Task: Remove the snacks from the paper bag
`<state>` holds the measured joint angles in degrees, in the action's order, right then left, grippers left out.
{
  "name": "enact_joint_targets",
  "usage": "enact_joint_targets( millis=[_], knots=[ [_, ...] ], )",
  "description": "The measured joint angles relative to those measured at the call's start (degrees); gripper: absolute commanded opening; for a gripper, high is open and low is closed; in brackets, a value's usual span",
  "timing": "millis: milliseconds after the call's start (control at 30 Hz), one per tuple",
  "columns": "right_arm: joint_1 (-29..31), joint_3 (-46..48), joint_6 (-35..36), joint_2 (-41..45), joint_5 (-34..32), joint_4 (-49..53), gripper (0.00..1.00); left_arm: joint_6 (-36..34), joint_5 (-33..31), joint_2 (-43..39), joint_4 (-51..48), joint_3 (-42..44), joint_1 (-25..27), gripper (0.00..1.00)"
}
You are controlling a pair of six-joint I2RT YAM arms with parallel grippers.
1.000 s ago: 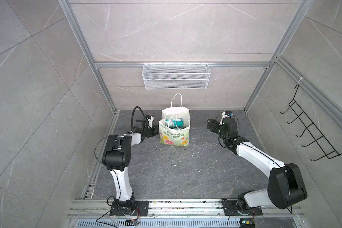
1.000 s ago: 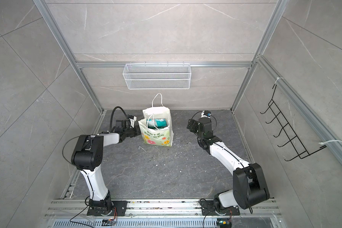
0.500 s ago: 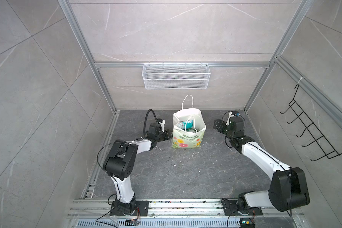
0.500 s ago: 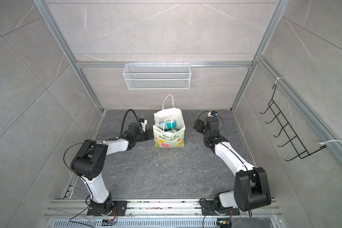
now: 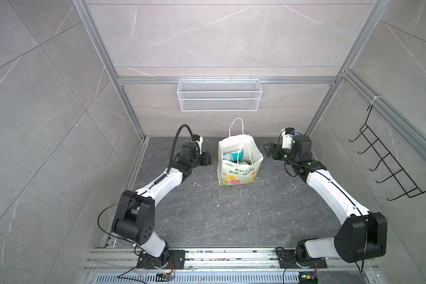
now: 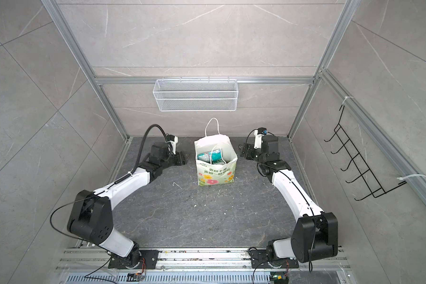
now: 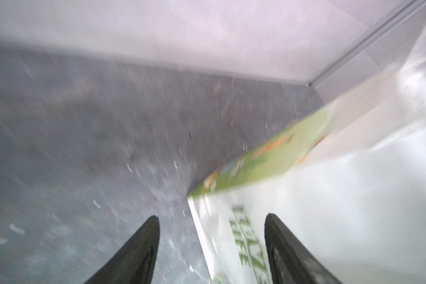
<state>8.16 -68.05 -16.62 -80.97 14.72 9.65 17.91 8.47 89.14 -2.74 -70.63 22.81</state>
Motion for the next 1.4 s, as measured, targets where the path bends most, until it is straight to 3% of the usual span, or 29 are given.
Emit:
enact_joint_targets(
  millis=[133,233,400,500,700,967,1233,1333,1400],
  knots=[
    [0.0,-4.1,0.1,-1.5,0.6,4.0,0.77,-4.7,-0.4,-2.7,-10.2,-14.6,-0.2,0.69],
    [0.0,-5.6,-0.3,-2.5,-2.1,8.6,0.76,-7.4,1.8,-0.5,-20.5,-30.4,0.3,0.69],
    [-0.2,-6.3,-0.1,-5.9,-2.4,13.5,0.73,-14.7,6.9,12.3,-36.7,-59.8,4.0,0.64],
    [-0.2,-8.0,0.3,-10.0,-1.9,16.4,0.72,-18.6,11.3,20.4,-45.0,-69.5,5.7,0.58],
    [-0.2,-8.1,-0.4,-12.3,-0.8,17.5,0.73,-24.2,15.9,31.4,-57.0,-72.3,6.2,0.57],
    [-0.2,-8.1,-1.2,-13.0,1.2,17.5,0.73,-28.7,16.2,37.0,-64.8,-75.1,6.6,0.57],
    [-0.2,-8.1,-1.8,-13.3,2.6,17.1,0.74,-34.3,14.8,38.2,-68.5,-76.0,11.5,0.66],
    [-0.2,-8.1,-2.0,-13.4,2.7,16.6,0.74,-35.2,14.0,39.3,-69.2,-77.0,13.5,0.78],
    [-0.2,-8.1,-2.2,-13.4,2.8,16.0,0.75,-35.8,13.6,40.0,-69.2,-77.4,14.5,0.80]
  ],
)
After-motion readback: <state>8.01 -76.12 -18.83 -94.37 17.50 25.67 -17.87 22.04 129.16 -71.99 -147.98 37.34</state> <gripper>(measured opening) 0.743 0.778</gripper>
